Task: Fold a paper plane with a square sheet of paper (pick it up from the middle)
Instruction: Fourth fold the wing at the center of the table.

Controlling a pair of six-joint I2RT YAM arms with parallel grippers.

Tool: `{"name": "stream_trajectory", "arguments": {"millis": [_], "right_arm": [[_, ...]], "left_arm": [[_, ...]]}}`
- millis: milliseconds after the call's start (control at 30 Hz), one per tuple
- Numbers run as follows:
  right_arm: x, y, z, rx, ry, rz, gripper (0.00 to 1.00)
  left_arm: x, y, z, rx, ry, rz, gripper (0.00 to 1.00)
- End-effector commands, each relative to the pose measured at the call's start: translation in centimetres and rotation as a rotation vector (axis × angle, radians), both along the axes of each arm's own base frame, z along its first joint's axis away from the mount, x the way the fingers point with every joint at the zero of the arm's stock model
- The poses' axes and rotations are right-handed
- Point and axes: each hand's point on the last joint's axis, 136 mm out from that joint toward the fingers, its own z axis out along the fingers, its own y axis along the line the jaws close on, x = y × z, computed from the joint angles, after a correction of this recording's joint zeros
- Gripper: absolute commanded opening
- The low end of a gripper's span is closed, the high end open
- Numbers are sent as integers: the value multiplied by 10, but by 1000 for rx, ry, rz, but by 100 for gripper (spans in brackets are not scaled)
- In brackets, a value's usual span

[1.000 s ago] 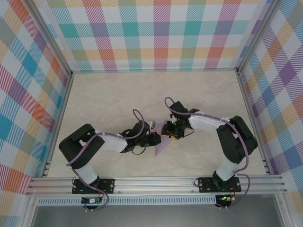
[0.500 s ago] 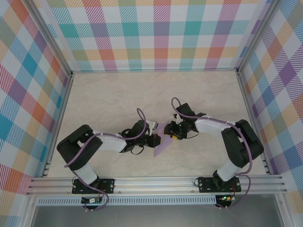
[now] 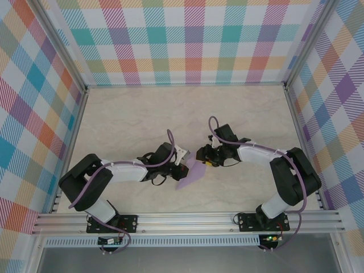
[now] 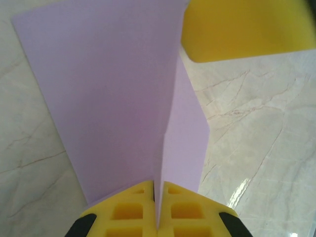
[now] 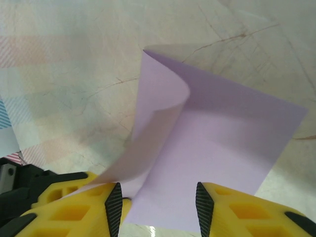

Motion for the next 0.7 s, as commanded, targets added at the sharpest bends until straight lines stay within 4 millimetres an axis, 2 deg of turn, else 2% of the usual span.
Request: {"name": "stream_trajectory", "arguments": {"millis": [0, 667], "right_arm": [[-5, 11, 3, 69, 0, 32, 48], [-9, 19, -26, 34, 54, 53, 48]], "left_arm": [[2, -9, 1, -33, 9, -42, 0], [10, -14, -3, -79, 77, 0, 4]]}}
